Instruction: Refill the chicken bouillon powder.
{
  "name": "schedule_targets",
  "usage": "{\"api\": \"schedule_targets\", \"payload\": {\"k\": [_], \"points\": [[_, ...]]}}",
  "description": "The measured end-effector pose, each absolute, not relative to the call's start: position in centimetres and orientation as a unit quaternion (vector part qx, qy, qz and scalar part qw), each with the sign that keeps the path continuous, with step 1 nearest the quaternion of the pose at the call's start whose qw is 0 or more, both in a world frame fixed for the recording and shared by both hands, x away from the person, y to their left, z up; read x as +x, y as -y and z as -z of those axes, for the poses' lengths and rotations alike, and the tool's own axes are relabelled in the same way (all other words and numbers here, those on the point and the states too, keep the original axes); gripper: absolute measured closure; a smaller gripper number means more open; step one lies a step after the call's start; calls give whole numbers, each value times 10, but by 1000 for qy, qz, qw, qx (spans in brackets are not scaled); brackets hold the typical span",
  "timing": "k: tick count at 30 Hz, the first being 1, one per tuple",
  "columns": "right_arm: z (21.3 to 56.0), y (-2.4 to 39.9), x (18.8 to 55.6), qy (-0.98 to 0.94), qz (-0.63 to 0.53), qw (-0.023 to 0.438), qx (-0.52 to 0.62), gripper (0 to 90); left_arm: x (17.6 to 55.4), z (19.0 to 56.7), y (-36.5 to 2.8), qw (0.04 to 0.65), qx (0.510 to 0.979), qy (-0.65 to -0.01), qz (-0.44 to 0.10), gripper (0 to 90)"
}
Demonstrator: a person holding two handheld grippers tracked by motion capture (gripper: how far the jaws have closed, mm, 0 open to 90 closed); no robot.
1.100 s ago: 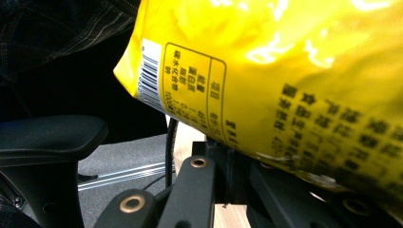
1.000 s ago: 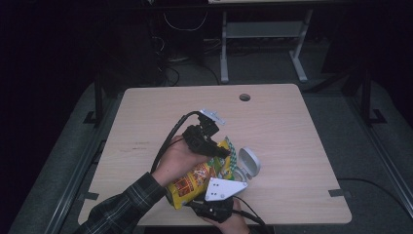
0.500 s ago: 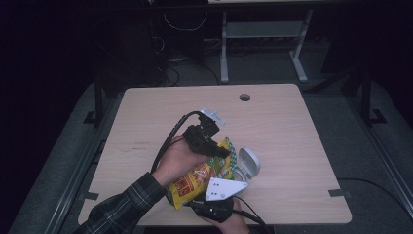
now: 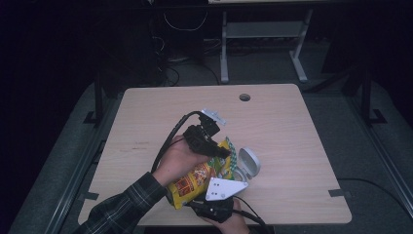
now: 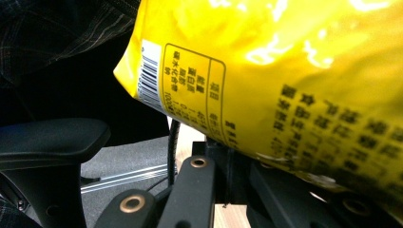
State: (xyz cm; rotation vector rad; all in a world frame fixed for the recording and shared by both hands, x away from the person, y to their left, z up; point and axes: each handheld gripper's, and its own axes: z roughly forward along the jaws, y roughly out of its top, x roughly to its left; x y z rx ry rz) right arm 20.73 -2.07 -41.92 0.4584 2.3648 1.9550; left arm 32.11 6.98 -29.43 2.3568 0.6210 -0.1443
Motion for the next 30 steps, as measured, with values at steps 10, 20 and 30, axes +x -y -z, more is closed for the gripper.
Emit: {"api": "schedule_targets", "payload": {"k": [10,20,30], "points": [[419,21,207,-759,-634,18,147,899,321,294,-68,338,909,-237,54,899],[419,22,207,-758,-635,17,148,899,321,293,-67,335,910,-240,54,899],[418,22,207,-758,-636,17,147,899,322,294,-66,334,910,-238,54,899]]}}
